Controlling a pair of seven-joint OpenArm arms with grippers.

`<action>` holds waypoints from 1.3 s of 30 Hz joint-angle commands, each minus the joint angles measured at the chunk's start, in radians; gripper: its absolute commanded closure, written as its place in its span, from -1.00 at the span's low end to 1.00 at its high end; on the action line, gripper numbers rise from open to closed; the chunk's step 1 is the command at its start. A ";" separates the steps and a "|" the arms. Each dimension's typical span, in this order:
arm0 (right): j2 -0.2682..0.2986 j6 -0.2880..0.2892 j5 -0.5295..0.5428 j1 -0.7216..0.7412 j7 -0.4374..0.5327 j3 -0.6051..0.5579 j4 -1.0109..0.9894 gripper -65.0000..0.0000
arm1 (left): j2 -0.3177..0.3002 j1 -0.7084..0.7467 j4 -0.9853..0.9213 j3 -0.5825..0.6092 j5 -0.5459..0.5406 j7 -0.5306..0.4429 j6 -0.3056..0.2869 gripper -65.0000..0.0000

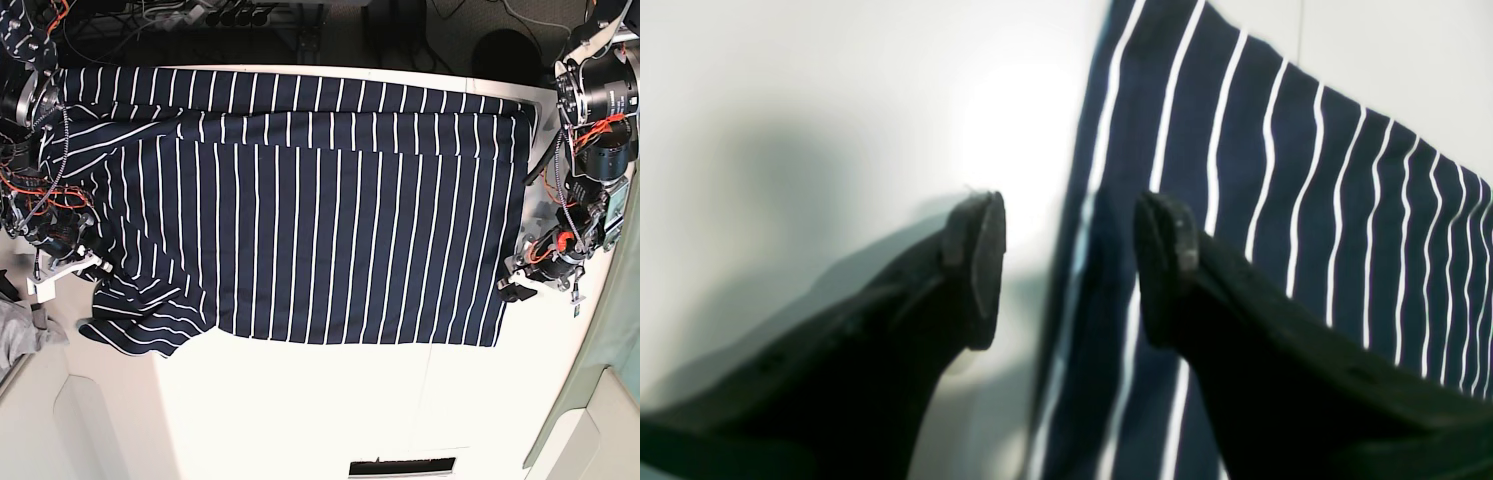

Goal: Layout the t-shirt on the table in an organized manner, then fold the t-shirt properly
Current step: 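Grasp the shirt's hem corner with the left gripper and fold it over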

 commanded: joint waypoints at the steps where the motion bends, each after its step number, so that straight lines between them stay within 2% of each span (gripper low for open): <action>1: 0.013 -0.006 -0.010 0.016 -0.011 0.002 0.009 1.00 | 0.000 -0.028 0.007 -0.001 0.000 0.000 -0.001 -0.03; 4: 0.013 -0.006 -0.010 0.016 -0.011 0.002 0.009 1.00 | 0.028 -0.033 0.007 -0.001 0.030 -0.013 0.000 -0.03; 7: 0.013 -0.006 -0.010 0.016 -0.011 0.002 0.009 1.00 | 0.052 -0.033 0.007 -0.001 0.043 -0.013 0.037 -0.03; 11: 0.013 -0.006 -0.010 0.016 -0.011 0.002 0.009 1.00 | 0.066 -0.033 0.007 -0.001 0.045 -0.024 0.039 0.00; 13: 0.013 -0.006 -0.010 0.016 -0.011 0.002 0.009 1.00 | 0.066 -0.034 0.008 -0.001 0.047 -0.028 0.039 0.24; 16: 0.013 -0.006 -0.010 0.016 -0.011 0.002 0.009 1.00 | 0.063 -0.034 0.008 -0.001 0.048 -0.044 0.039 0.93; 17: 0.014 -0.006 -0.010 0.016 -0.011 0.002 0.009 1.00 | 0.062 -0.034 0.008 -0.001 0.048 -0.047 0.037 1.00; 19: 0.013 -0.006 -0.010 0.016 -0.011 0.002 0.009 1.00 | 0.055 -0.036 0.009 -0.001 0.048 -0.059 -0.025 1.00; 22: 0.014 -0.006 -0.010 0.016 -0.011 0.002 0.009 1.00 | 0.037 -0.037 0.014 -0.001 0.045 -0.073 -0.175 1.00; 24: 0.013 -0.006 -0.010 0.016 -0.011 0.002 0.009 1.00 | 0.022 -0.036 0.025 -0.001 0.021 -0.072 -0.229 1.00; 30: 0.013 -0.006 -0.010 0.016 -0.010 0.002 0.009 1.00 | -0.019 -0.036 0.032 -0.001 -0.073 -0.072 -0.229 1.00; 39: 0.014 -0.002 -0.010 0.016 -0.007 0.002 0.009 1.00 | -0.023 -0.033 0.044 -0.001 -0.100 -0.041 -0.229 1.00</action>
